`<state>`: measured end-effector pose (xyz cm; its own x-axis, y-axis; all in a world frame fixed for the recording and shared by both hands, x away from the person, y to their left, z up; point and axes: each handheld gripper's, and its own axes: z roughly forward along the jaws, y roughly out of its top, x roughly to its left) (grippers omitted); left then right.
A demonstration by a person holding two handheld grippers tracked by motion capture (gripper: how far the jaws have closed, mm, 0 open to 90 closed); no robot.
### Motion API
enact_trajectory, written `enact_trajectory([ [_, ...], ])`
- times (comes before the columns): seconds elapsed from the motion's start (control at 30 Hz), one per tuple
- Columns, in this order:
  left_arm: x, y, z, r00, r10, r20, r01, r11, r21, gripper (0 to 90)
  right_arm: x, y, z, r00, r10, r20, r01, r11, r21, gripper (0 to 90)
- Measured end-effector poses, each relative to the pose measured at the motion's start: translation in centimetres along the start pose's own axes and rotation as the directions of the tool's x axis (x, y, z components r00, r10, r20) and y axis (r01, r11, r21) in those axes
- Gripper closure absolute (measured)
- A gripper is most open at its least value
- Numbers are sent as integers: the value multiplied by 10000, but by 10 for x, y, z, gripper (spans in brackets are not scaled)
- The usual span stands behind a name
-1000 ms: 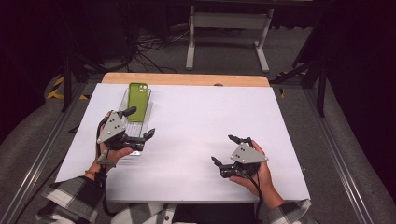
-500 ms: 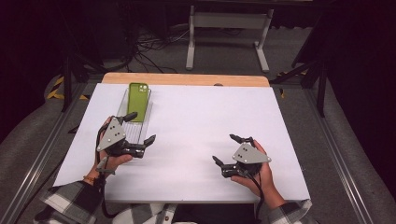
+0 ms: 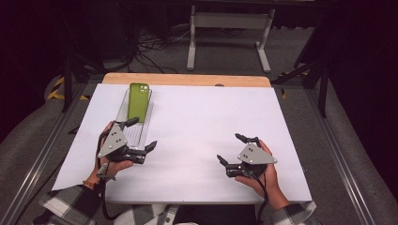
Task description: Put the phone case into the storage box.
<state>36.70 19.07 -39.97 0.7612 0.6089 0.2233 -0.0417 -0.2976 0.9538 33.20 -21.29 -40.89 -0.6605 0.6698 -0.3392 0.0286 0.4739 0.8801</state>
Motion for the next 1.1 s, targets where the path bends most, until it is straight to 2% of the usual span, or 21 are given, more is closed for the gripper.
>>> enact_trajectory([
  [0.3, -8, -5, -1, 9997, 168, 148, -172, 9996, 218, 53, 1, 0, -1, 10000, -63, 68, 64, 10000, -38, 108],
  [0.57, -12, -15, 0, 9995, 6, 305, -21, 9988, 497, 56, 4, 0, -2, 9999, -101, 20, 101, 9999, 1, 106],
  [0.63, -12, -17, -1, 9993, 145, 352, -165, 9982, 582, 56, 3, 0, -3, 10000, -97, 6, 97, 10000, -13, 105],
  [0.73, -13, -19, -2, 9992, -44, 398, 22, 9986, 537, 56, 2, -1, -4, 10000, -38, 32, 38, 10000, -23, 105],
  [0.83, -12, -21, -3, 9991, -15, 433, -11, 9982, 603, 54, 2, -2, -4, 10000, -9, 24, 9, 10000, 22, 104],
  [0.9, -11, -23, -5, 9984, -217, 517, 185, 9980, 610, 49, 2, -2, -4, 10000, -1, 12, 1, 10000, 19, 103],
  [1.1, -12, -29, -11, 9983, -312, 485, 273, 9965, 787, 44, 2, -2, -4, 10000, 61, -15, -61, 10000, 31, 100],
])
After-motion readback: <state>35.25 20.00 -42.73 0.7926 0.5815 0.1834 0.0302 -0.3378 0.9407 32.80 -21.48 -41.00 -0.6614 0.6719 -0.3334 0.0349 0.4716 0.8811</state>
